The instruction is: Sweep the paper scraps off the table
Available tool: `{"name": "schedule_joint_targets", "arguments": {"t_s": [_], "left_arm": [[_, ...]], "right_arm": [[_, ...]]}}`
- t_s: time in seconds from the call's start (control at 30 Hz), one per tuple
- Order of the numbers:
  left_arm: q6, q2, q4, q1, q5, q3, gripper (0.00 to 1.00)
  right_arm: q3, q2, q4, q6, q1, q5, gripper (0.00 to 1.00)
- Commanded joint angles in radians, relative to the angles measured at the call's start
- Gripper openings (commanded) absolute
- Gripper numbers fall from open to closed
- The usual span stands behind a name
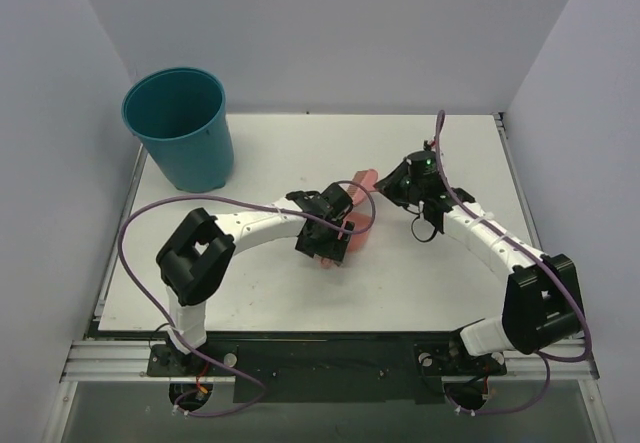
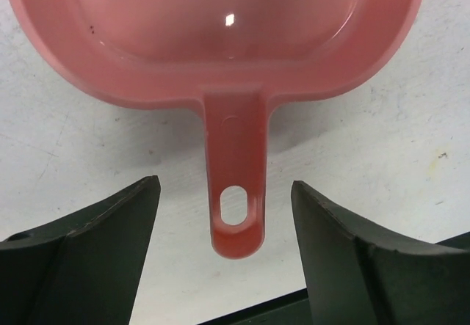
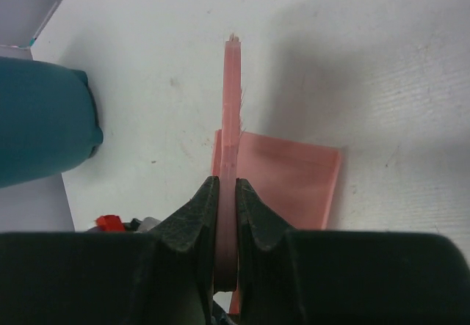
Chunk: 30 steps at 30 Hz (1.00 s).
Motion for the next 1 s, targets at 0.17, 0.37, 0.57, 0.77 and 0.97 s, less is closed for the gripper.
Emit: {"name": "schedule_joint_targets", "arguments": {"t_s": [0.17, 0.37, 0.57, 0.77, 0.97], "left_arm": [[-0.031, -0.164, 0.040, 0.010, -0.071, -0.008, 0.85], [-0.036, -0.267, 0.066, 0.028, -0.105, -0.014, 0.89], [-0.051, -0.365, 0.125, 0.057, -0.127, -0.062, 0.89], [-0.067, -0.461, 0.161, 0.076, -0.151, -0.116, 0.90], [-0.073, -0.608, 0.198, 0.077, -0.289, -0.191, 0.94]], "right_arm": [[-0.240, -0.102, 0.219, 0.114, 0.006, -0.025, 0.00], [-0.344, -0.184, 0.147, 0.093, 0.006, 0.000, 0.47], [-0.381, -0.287, 0.004, 0.014, 0.001, 0.075, 0.80], [-0.350, -0.431, -0.196, -0.090, -0.008, 0.236, 0.91], [-0.217, -0.537, -0.345, -0.214, 0.032, 0.320, 0.96]]}}
